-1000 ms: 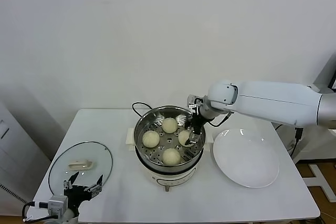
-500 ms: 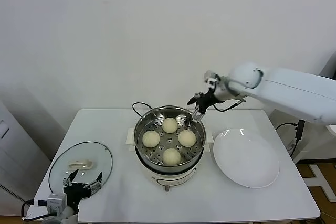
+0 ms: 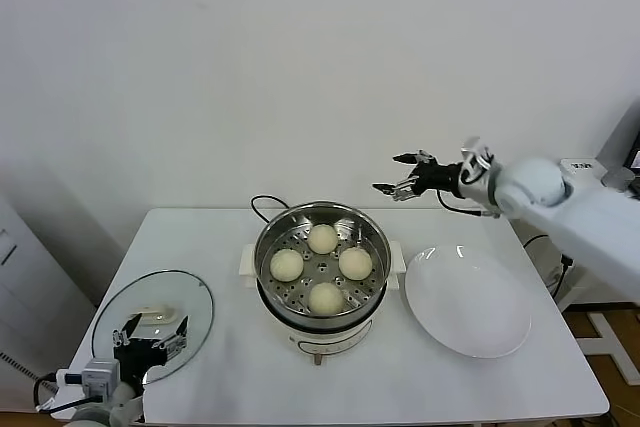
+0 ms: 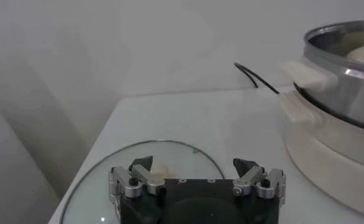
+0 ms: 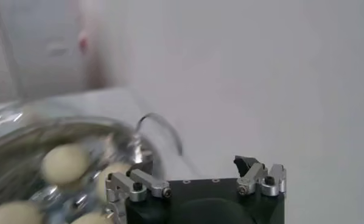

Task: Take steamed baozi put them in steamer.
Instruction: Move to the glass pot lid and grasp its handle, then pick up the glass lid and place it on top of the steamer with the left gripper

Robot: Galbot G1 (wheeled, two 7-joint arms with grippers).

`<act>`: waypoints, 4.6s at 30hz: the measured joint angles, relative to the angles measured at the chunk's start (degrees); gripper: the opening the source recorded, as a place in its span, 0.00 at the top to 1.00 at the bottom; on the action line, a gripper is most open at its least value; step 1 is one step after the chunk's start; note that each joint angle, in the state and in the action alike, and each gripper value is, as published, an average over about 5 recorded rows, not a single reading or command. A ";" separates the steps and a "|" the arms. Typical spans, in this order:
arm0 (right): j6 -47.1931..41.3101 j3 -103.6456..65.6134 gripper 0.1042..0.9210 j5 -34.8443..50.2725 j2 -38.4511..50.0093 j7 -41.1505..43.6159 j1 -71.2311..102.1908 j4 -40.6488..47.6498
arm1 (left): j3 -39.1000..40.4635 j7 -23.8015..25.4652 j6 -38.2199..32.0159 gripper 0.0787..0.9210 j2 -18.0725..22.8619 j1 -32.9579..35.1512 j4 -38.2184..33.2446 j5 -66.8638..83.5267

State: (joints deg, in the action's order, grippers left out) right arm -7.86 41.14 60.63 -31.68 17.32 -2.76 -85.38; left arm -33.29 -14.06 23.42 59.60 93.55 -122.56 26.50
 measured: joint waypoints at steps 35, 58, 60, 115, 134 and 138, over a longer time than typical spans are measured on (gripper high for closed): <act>18.06 -69.76 0.12 -28.72 -27.39 -10.96 66.75 4.11 | -4.74 3.36 -25.65 0.12 0.72 1.98 19.92 -54.25; 19.58 -75.78 0.12 -33.27 -33.09 -9.67 71.36 6.25 | -6.41 -5.45 -40.15 0.12 3.85 -10.92 36.64 -96.97; 19.72 -76.09 0.12 -33.54 -33.27 -9.50 71.55 6.42 | -6.23 -5.65 -40.37 0.12 3.82 -12.08 37.65 -97.97; 18.63 -76.45 0.12 -34.36 -31.97 -8.30 70.95 5.79 | 1.23 13.26 -24.35 0.96 -6.20 -21.96 13.12 -83.06; 17.91 -74.53 0.12 -34.84 -31.73 -8.97 69.32 6.05 | 24.73 24.31 -1.91 0.96 -3.61 -31.34 4.43 -92.30; 17.90 -74.38 0.12 -35.05 -31.90 -8.98 69.20 6.36 | 28.31 25.81 1.66 0.96 -1.82 -33.11 4.35 -94.85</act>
State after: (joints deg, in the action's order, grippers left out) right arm 10.03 -33.24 25.59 -63.58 8.34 66.45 -79.02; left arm -4.97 11.76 25.09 57.78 60.44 -118.21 -68.34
